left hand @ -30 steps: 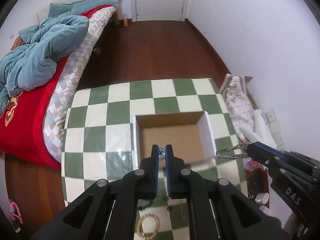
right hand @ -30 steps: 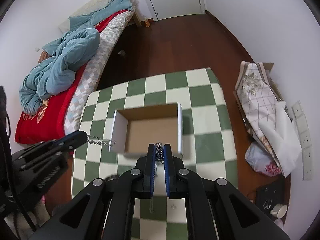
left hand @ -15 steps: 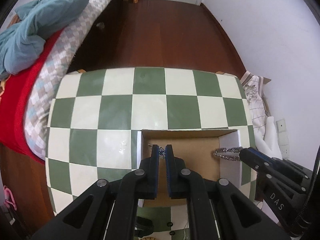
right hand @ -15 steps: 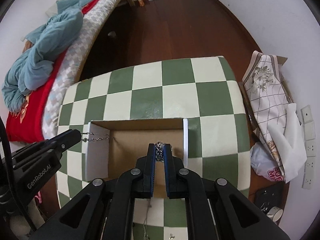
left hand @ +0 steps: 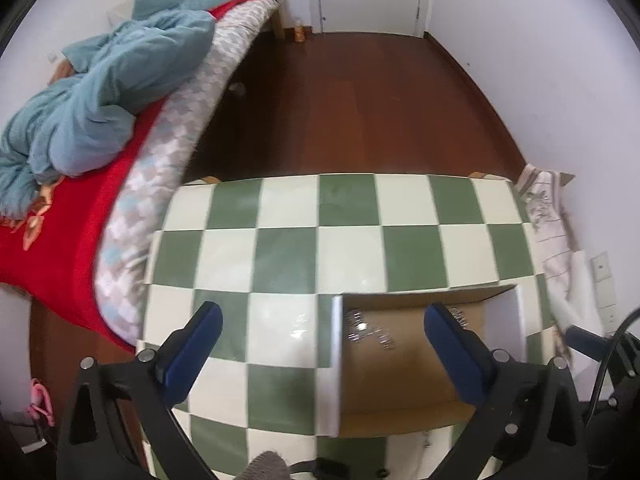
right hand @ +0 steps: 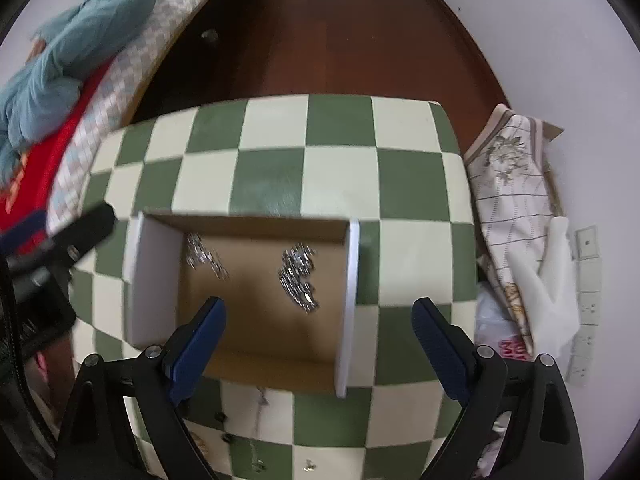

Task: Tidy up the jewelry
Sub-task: 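Open both grippers to drop the jewelry into the box, then lift away, then grasp a black ring with the left gripper while the right grasps the small silver charm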

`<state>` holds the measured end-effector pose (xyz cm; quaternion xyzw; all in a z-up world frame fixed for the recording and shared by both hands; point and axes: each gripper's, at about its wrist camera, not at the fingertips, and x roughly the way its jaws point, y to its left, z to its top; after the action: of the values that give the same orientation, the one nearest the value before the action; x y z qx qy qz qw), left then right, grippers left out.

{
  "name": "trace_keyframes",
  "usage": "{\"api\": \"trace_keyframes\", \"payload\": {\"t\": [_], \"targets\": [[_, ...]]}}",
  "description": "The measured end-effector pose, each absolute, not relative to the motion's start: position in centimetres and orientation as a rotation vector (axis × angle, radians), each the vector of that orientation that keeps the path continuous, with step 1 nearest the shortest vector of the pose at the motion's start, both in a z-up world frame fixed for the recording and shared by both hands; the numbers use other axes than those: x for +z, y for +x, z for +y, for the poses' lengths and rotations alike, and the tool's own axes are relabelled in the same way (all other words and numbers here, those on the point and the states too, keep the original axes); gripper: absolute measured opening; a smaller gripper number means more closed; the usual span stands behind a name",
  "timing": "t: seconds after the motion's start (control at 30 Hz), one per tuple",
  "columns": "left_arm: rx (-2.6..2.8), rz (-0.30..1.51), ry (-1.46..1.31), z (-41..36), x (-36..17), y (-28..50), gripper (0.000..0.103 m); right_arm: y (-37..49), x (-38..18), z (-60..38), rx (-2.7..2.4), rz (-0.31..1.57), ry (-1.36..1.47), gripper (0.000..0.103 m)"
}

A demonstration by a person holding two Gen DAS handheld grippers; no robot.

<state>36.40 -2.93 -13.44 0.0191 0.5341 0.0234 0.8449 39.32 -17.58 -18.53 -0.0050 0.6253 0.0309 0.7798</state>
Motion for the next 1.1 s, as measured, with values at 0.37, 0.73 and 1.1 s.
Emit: {"api": "trace_keyframes", "payload": {"t": [0.37, 0.73, 1.1], "targets": [[0.104, 1.057, 0.046, -1.7, -14.9, 31.0, 0.103, 33.8, -19.4, -17.4, -0.020, 1.287, -0.059, 0.102], [0.114, 0.990, 0.029, -0.6, -11.9, 26.1, 0.103, 29.8, -14.8, -16.9, -0.055, 1.145, -0.047, 0.102], [0.162, 0.883, 0.071, 0.1, -7.3, 19.4, 0.103, 23.7, -9.5, -16.9, -0.051, 1.012, 0.016, 0.103]]}}
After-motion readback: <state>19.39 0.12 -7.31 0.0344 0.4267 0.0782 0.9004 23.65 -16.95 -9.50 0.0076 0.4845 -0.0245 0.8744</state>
